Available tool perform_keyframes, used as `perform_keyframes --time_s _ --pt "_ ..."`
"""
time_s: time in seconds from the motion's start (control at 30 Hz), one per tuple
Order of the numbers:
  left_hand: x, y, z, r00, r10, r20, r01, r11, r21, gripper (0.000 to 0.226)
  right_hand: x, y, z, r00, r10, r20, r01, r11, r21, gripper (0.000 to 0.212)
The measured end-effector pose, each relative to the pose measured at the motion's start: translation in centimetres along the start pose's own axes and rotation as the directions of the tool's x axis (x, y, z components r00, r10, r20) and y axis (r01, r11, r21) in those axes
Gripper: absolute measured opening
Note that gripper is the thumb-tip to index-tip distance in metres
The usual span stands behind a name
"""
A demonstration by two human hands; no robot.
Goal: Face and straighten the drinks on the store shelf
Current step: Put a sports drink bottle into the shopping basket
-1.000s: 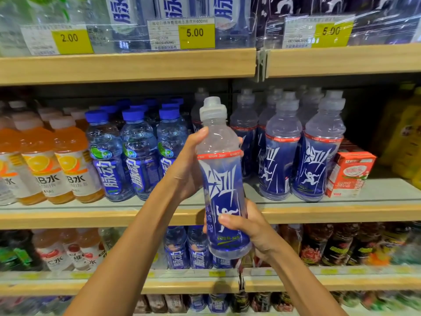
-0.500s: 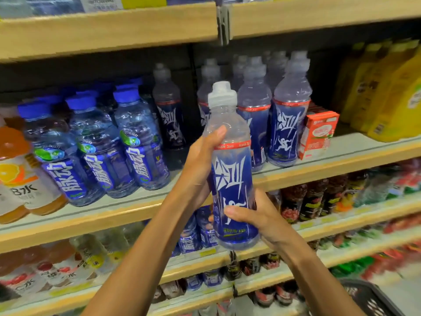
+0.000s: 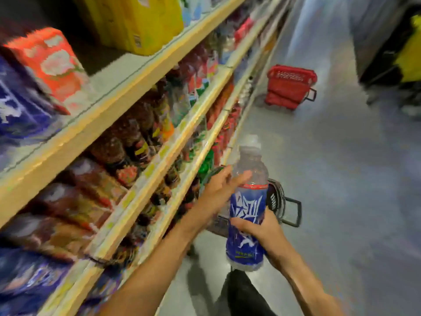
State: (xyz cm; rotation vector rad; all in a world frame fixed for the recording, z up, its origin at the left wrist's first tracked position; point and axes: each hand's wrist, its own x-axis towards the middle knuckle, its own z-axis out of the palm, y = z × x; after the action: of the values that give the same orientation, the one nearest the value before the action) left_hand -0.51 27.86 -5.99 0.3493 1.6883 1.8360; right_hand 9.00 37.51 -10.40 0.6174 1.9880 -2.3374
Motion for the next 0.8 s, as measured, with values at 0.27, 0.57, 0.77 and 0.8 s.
perform_keyframes --time_s 0.27,0.57,0.77,0.8 --pt "13.9 -9.7 0.6 0.976 -0.213 -0.055 0.218 0.968 0.128 0.016 9.8 6.7 -8.9 0.957 0.204 -0.205 -0.195 0.979 0.067 0.059" --pt "30.3 -25.4 -9.6 0.936 -0.123 -0.330 0.323 0.673 0.665 0.026 28.8 18.3 -12.9 0.910 0.297 -0.289 -0.281 0.955 0.095 0.042" --pt "42.6 -38.5 -14.9 0.991 -0.021 -0.129 0.129 0.316 0.940 0.046 41.5 33.6 -14.2 0.866 0.343 -0.363 -0.341 0.937 0.072 0.053" --pt "44.1 -40.7 -15.7 0.995 -0.002 -0.098 0.095 0.252 0.963 0.049 43.1 36.4 -14.3 0.863 0.341 -0.373 -0.347 0.936 0.054 0.052"
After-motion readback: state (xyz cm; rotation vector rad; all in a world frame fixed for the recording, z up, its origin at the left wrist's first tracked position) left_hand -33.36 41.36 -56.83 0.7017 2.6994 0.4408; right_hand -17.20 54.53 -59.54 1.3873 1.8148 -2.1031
